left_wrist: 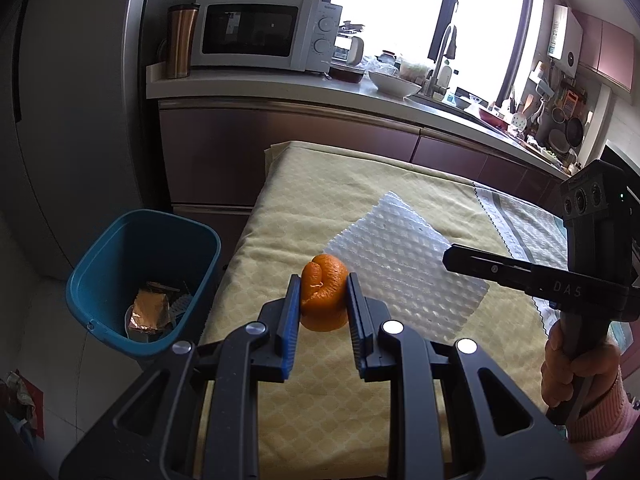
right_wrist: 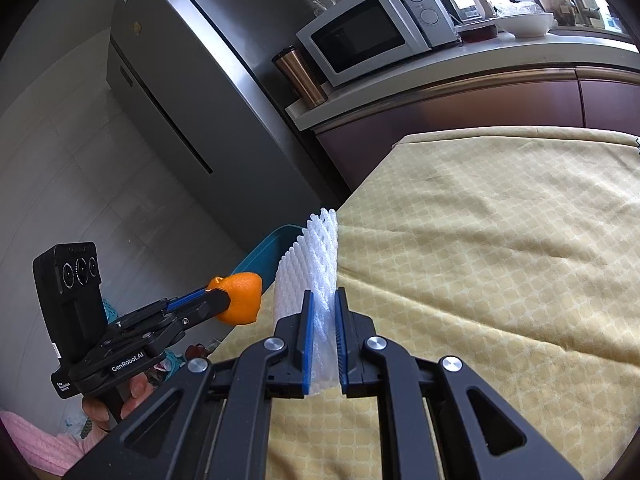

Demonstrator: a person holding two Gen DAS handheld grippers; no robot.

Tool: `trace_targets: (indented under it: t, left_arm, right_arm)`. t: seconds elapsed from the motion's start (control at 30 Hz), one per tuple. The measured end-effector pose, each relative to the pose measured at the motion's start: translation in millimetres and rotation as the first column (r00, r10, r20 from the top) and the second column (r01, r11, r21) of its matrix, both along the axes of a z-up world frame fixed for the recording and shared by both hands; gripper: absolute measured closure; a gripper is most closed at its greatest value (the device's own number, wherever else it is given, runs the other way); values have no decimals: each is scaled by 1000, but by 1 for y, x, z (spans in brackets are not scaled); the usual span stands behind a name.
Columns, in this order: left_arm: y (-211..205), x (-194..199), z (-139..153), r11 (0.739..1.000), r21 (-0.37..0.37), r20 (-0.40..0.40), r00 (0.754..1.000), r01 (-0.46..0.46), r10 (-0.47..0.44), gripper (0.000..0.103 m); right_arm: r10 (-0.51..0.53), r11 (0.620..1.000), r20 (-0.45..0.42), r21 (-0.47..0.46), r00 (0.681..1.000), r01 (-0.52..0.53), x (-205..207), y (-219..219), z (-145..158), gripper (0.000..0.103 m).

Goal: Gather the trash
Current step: 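Carry the orange peel and white foam net over the teal bin with both tools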

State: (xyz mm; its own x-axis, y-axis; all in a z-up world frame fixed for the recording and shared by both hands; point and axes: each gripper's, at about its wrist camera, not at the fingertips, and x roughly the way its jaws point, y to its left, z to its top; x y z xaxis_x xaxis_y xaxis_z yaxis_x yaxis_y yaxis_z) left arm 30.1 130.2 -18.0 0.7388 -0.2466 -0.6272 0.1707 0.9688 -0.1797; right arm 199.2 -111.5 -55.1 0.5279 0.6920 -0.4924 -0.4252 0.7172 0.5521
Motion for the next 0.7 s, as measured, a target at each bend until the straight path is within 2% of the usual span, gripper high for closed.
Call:
trace_targets:
  t: [0.7]
  left_arm:
    - [17,-5,2,999,-6,8,999,-52,52,81]
  right_arm:
    - [39,999,-3,7,999,-39,12,18,4,94]
